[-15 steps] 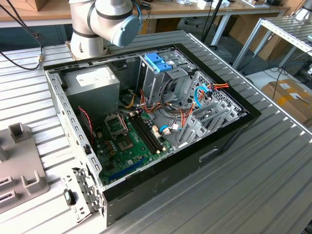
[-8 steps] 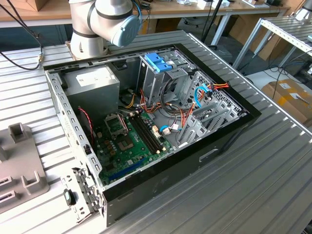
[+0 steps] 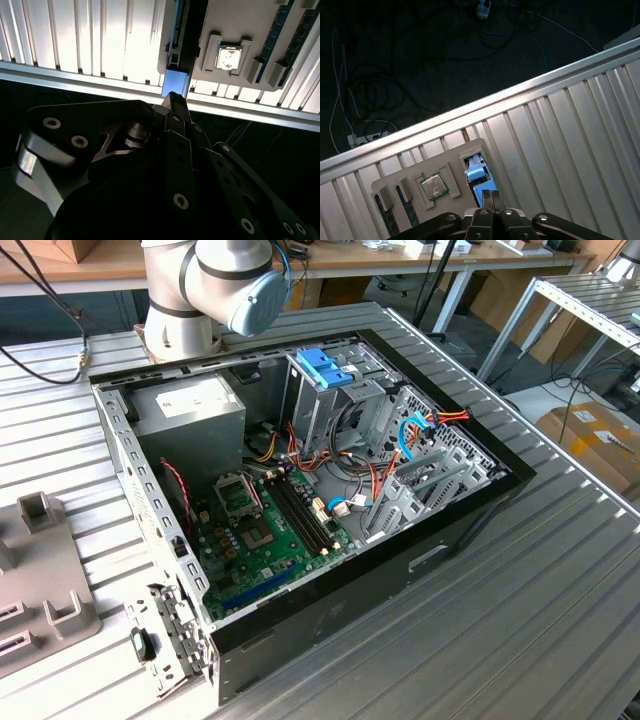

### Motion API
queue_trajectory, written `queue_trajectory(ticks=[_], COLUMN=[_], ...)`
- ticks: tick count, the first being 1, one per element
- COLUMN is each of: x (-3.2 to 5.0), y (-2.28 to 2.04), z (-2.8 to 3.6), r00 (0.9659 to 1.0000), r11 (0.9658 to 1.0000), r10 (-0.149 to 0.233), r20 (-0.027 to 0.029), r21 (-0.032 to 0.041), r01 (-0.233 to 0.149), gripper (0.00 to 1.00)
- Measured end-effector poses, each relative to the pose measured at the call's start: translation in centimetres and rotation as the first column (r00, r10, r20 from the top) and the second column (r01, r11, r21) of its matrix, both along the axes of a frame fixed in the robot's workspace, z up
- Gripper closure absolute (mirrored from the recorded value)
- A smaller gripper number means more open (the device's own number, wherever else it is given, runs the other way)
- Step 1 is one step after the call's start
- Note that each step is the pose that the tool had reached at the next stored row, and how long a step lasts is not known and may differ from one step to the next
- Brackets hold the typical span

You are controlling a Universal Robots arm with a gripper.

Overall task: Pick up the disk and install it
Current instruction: 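Pick up the disk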

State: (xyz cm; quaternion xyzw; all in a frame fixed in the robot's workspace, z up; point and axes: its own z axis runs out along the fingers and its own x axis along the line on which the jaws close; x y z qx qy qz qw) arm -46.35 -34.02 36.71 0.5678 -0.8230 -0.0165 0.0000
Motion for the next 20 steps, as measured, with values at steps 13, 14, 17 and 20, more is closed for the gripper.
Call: queue_trajectory(ticks=[13, 14, 17, 20], x=[0.51, 0.56, 0.64, 0.64], y=[0.0, 0.0, 0.0, 0.0], z=[-0.26, -0.29, -0.33, -0.33], r00=[0.9802, 0.9758, 0.9666, 0.9665], r11=[0.9802, 0.9758, 0.9666, 0.9665], r10=[0.198, 0.218, 0.256, 0.257], r20=[-0.0001, 0.0001, 0.0, 0.0], r21=[0.0, 0.0, 0.0, 0.0], r01=[-0.198, -0.218, -0.256, -0.257], gripper=[0.89, 0.89, 0.89, 0.89])
